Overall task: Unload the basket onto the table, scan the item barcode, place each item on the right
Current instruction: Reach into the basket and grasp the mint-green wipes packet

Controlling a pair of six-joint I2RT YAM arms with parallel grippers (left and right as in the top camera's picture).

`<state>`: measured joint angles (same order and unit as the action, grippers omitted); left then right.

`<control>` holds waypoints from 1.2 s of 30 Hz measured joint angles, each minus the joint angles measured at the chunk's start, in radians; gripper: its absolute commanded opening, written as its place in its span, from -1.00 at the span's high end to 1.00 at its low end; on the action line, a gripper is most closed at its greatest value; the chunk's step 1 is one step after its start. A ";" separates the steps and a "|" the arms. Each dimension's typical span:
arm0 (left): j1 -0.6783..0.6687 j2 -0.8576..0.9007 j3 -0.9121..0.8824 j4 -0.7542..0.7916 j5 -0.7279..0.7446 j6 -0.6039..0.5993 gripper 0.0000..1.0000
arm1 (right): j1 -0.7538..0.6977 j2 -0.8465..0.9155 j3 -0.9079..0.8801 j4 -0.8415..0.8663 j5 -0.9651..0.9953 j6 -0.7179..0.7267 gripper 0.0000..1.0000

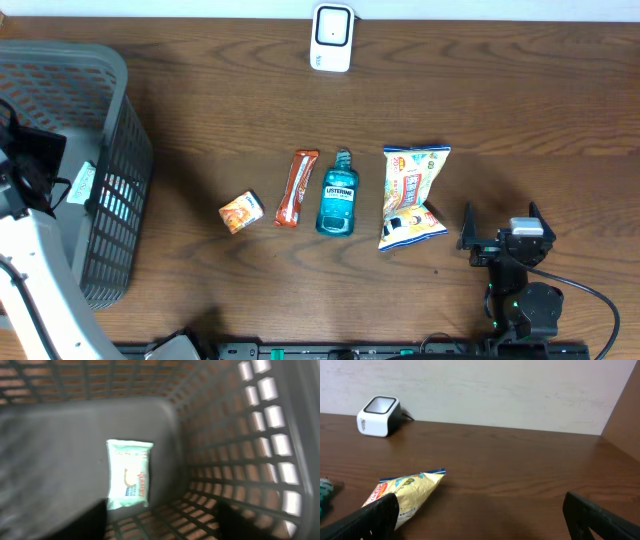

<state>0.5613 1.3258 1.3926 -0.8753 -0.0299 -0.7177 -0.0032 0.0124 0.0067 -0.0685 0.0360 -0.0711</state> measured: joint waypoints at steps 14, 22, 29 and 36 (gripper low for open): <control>0.000 0.528 -0.008 -0.052 0.024 -0.011 -0.95 | 0.000 0.000 0.000 0.000 0.000 0.000 -0.98; 0.000 0.650 -0.003 -0.006 0.086 -0.008 -0.99 | 0.000 0.000 0.000 0.000 0.000 0.000 -0.99; -0.001 0.666 0.016 -0.015 0.117 0.019 0.81 | 0.000 0.000 0.000 0.000 0.000 0.000 -0.99; 0.001 0.666 0.034 -0.045 0.121 0.070 0.85 | 0.000 0.000 0.000 0.000 0.000 0.000 -0.98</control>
<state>0.5621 1.9919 1.4261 -0.9207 0.0910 -0.6479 -0.0032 0.0124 0.0067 -0.0685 0.0360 -0.0711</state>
